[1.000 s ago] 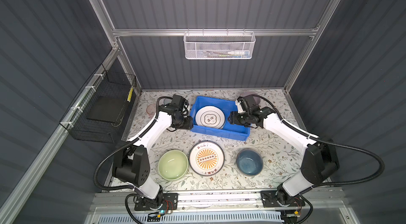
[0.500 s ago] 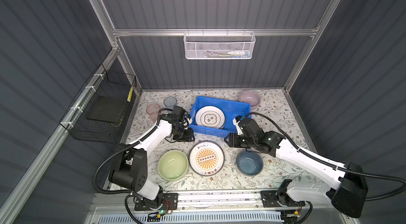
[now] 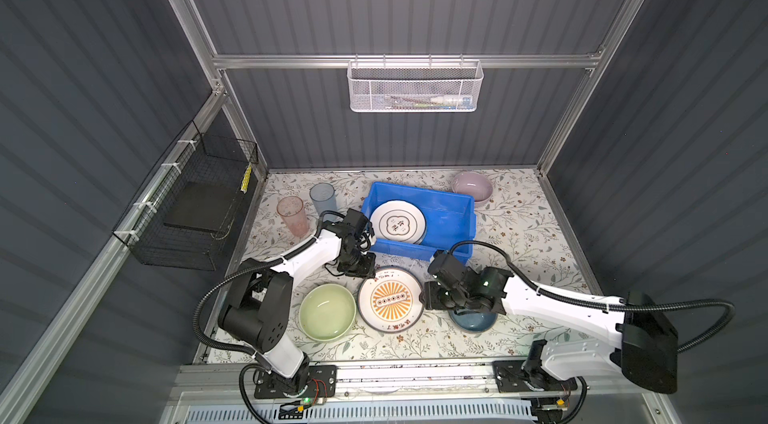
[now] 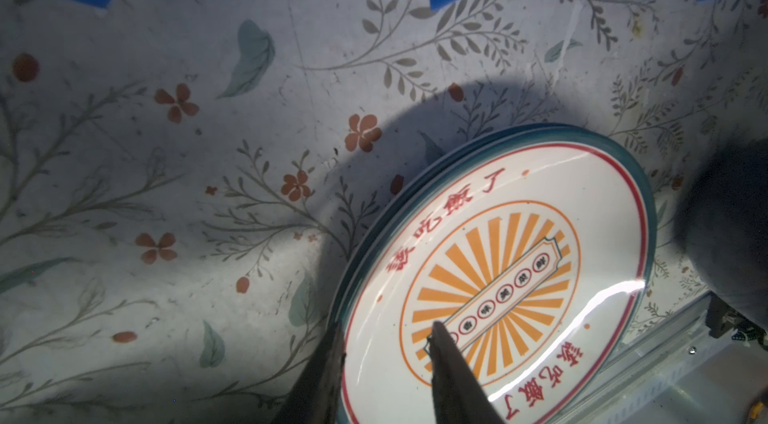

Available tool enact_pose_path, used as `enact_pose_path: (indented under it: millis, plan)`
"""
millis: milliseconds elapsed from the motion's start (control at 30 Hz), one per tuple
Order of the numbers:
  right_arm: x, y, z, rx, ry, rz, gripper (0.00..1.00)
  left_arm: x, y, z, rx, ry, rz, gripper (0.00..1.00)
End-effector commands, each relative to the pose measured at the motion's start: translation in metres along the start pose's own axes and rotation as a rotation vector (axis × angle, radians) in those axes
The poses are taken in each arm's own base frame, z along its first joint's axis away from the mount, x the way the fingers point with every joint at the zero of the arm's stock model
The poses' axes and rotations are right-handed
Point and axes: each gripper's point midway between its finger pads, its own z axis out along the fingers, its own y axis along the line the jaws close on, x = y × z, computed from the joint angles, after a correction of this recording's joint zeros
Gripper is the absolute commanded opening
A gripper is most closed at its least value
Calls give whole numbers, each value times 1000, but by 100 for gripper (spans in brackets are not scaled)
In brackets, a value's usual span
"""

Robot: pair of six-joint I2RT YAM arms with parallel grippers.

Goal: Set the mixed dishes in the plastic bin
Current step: 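Open both grippers and move them back toward the sunburst plate stack, then close both grippers on the rim of the top sunburst plate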

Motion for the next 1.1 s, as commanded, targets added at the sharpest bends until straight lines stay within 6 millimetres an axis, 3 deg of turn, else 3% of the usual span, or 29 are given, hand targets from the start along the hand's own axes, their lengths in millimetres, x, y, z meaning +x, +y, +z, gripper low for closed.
enact_pose_path:
  millis: [0,500,1067]
  plan:
    - [0,3,4,30,0,22,50,7,8,9,-32,28,-4,34]
    - [11,4,33,37,55,33,46,14,15,19,-58,70,-17,25]
    - [7,18,43,-29,53,35,40,15,12,20,-45,76,-25,20]
